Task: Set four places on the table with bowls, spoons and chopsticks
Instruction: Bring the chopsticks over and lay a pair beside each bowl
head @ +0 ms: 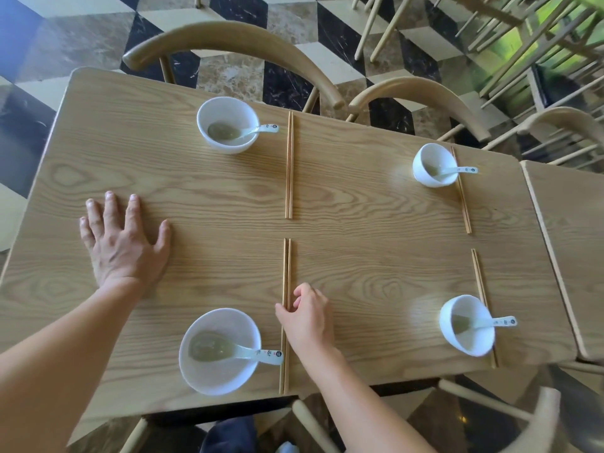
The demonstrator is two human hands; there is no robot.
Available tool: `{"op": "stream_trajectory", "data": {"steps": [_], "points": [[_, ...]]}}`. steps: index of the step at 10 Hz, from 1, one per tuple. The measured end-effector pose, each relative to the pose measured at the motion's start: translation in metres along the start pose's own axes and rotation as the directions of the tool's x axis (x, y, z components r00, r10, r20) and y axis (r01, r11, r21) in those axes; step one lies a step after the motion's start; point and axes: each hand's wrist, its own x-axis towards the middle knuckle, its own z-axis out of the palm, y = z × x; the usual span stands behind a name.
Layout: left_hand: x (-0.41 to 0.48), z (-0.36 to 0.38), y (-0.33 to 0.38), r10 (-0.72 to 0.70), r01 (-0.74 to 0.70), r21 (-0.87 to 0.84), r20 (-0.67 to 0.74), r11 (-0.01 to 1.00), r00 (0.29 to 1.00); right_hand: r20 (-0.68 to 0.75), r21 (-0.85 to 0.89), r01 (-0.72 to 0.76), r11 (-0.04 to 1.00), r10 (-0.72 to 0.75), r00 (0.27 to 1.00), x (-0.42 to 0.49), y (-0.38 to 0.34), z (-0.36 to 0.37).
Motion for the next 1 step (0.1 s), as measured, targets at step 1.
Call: {"op": "stream_trajectory", "data": {"steps": [1], "points": [[0.0028,-0.0103,-0.0019,0.002,-0.001,-0.017,0.068,1.0,0.998,0.021,0.025,-0.02,0.999,0.019,1.0,-0.003,0.0043,-0.0031]]}}
